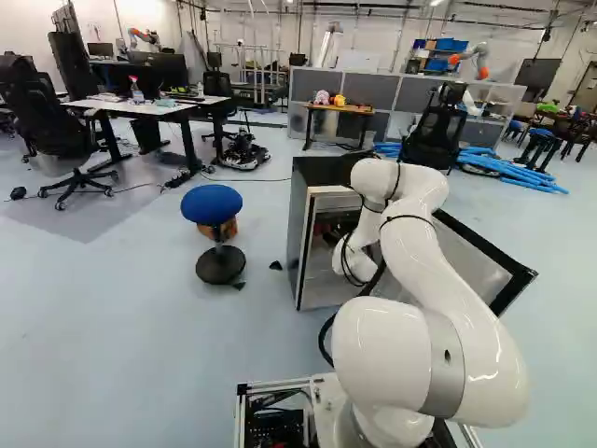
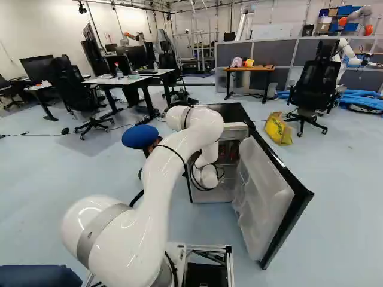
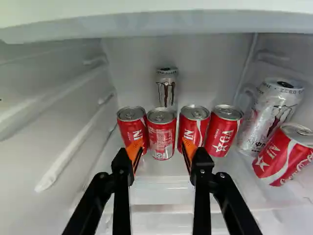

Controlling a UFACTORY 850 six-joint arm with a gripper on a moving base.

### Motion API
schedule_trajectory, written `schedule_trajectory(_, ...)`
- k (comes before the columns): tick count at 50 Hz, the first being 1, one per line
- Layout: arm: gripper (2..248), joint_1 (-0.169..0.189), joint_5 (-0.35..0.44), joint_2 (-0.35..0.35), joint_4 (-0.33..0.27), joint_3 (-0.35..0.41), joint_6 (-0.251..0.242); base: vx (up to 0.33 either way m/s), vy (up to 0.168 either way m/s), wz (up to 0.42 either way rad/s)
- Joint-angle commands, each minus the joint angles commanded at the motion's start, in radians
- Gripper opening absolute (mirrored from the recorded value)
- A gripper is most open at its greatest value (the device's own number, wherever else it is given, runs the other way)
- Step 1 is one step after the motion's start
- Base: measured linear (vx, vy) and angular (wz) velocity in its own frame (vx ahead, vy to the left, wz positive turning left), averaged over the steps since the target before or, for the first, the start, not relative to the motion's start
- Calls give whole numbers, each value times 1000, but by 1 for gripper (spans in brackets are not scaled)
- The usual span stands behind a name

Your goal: Grab a drink from the fridge

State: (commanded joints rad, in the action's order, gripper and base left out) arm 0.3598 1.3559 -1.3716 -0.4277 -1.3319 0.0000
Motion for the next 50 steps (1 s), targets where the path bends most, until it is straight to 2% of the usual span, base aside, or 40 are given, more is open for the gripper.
schedule_trajectory(50, 134, -11, 0, -40, 0, -78, 0, 0, 0, 0)
